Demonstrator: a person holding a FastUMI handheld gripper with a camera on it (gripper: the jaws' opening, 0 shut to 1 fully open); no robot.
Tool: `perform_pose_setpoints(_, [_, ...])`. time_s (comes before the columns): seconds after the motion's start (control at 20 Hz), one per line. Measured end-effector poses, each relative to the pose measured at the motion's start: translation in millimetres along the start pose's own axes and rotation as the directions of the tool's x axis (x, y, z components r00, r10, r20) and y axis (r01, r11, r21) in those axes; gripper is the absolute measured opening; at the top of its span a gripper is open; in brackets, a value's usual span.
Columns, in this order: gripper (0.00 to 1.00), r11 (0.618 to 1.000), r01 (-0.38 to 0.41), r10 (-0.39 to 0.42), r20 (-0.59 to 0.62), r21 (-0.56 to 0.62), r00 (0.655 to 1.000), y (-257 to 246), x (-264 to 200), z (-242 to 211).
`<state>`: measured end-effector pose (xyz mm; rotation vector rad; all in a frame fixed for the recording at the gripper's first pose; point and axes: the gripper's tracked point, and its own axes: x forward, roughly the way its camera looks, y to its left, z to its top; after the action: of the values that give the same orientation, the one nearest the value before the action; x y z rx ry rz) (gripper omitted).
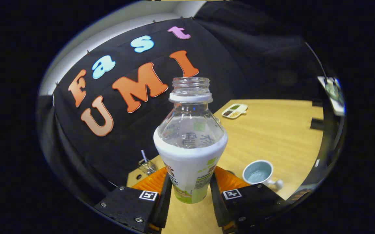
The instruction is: Take the bottle from table, then pour the juice into the cup, finally place the bottle on the coaster
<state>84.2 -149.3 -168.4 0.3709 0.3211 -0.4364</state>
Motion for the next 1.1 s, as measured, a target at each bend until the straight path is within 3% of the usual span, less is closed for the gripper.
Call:
perform_pose_setpoints(0.1, [0.58, 0.992, 0.046, -0.041, 0.051, -0.114, 0.998, -4.0, -1.7, 15.0])
perform_pose_setpoints(0.4, [0.58, 0.948, 0.098, -0.060, 0.132, -0.303, 0.989, 2.8, 31.7, 28.3])
perform_pose_setpoints(0.8, [0.59, 0.919, 0.111, -0.111, 0.022, -0.379, 0.994, -2.0, 113.6, -39.5])
perform_pose_setpoints(0.9, [0.59, 0.907, 0.128, -0.150, -0.023, -0.400, 0.988, -13.0, 126.0, -61.7])
perform_pose_setpoints(1.1, [0.60, 0.900, 0.108, -0.153, -0.075, -0.423, 0.985, -13.8, 141.0, -92.8])
